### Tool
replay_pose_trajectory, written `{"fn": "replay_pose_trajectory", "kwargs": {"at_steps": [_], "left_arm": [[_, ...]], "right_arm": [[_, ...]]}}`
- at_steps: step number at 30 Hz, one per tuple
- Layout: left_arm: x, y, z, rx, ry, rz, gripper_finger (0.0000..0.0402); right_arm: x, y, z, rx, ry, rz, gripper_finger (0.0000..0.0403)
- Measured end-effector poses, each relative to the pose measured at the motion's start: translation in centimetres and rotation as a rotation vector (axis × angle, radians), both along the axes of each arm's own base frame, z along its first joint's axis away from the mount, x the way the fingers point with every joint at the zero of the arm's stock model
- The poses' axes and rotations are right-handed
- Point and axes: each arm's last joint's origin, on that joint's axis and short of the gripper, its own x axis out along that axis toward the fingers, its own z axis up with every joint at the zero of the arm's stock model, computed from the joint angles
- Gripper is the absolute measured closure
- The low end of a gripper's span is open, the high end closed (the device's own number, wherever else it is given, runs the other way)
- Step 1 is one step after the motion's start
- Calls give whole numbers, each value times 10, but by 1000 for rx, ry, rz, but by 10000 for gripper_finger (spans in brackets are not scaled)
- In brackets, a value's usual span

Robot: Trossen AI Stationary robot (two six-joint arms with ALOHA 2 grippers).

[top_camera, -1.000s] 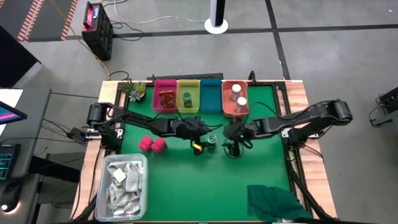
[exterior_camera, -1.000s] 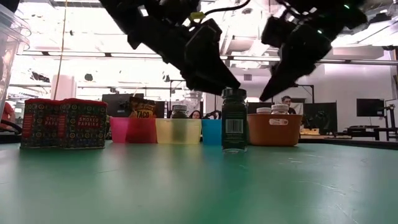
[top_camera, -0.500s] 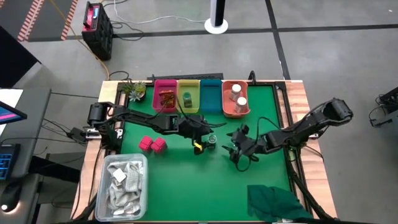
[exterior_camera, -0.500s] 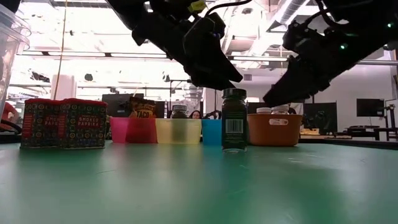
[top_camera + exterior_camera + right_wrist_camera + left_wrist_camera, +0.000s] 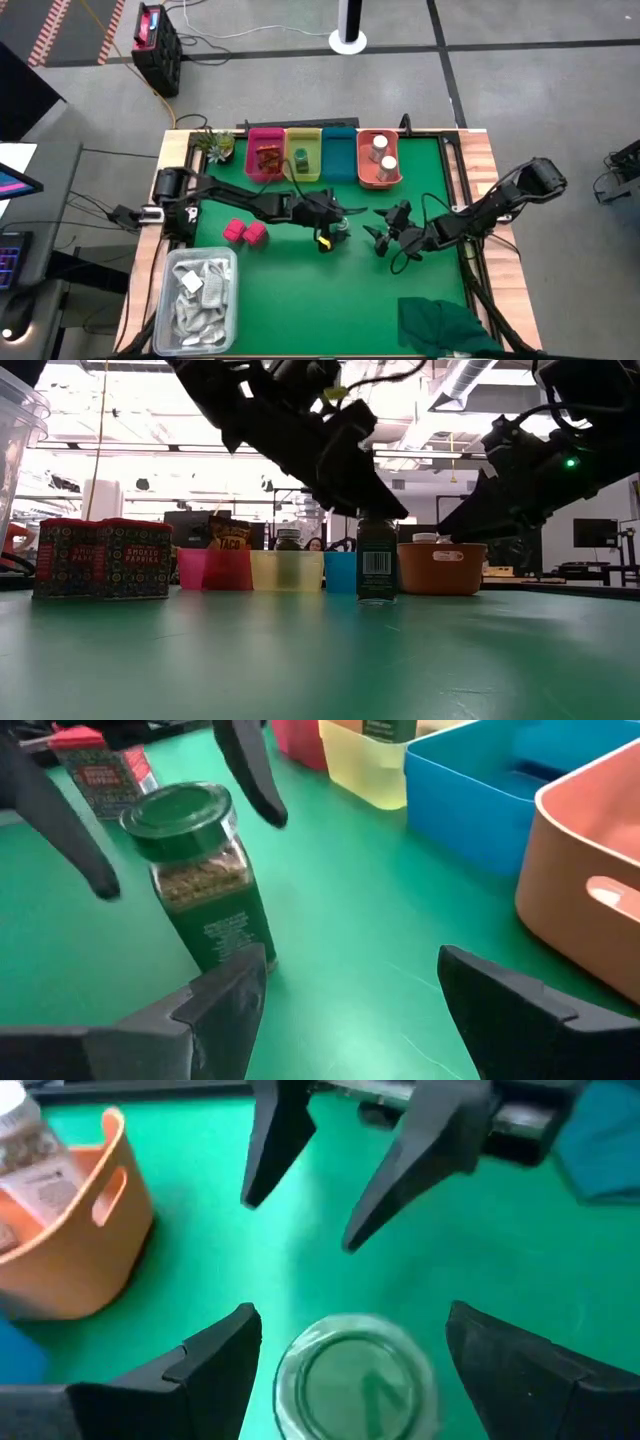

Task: Sort spices by type
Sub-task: Put the green lid seasoning bottle into the yellow bin

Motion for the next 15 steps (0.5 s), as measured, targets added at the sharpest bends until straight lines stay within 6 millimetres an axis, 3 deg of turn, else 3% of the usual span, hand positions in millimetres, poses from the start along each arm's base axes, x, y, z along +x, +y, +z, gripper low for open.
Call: {"fn": "replay_pose_trajectory", "kwargs": {"at_steps": [8,15], "left_arm": [[1,4,-4,17,3,41,108],[1,5,-5,42,17,28,209]], "right_arm": [[0,0,0,-5,4,2,85],[0,0,0,-7,8,5,85]]}}
